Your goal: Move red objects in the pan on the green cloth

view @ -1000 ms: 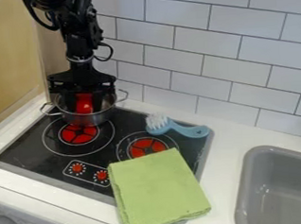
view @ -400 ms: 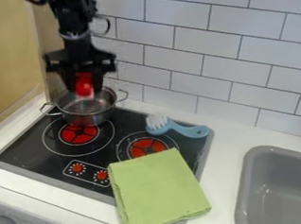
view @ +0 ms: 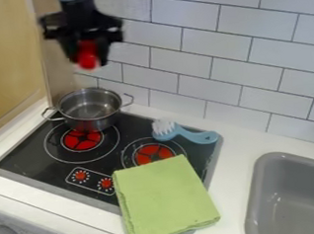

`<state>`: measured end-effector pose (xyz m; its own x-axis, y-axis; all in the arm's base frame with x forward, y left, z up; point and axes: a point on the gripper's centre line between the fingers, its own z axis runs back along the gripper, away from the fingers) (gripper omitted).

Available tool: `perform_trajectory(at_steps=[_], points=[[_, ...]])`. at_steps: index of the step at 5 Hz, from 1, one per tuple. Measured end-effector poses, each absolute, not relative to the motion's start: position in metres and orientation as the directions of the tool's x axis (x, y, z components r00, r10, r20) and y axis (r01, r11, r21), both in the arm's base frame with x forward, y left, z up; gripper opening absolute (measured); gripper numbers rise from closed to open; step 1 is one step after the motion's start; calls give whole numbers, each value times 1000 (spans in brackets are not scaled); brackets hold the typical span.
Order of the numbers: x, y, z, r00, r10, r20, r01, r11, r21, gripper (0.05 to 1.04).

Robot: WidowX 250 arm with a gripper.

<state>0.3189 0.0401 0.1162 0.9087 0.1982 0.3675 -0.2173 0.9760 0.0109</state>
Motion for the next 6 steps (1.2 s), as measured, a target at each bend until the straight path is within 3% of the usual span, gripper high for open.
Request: perform_trajectory(at_steps=[2, 4, 6], points=[[266, -18, 108, 941, -5, 339, -22, 997, 74, 519], [218, -27, 82, 952, -91, 292, 57, 991, 122, 519], [203, -35, 58, 959, -131, 251, 101, 987, 127, 519]])
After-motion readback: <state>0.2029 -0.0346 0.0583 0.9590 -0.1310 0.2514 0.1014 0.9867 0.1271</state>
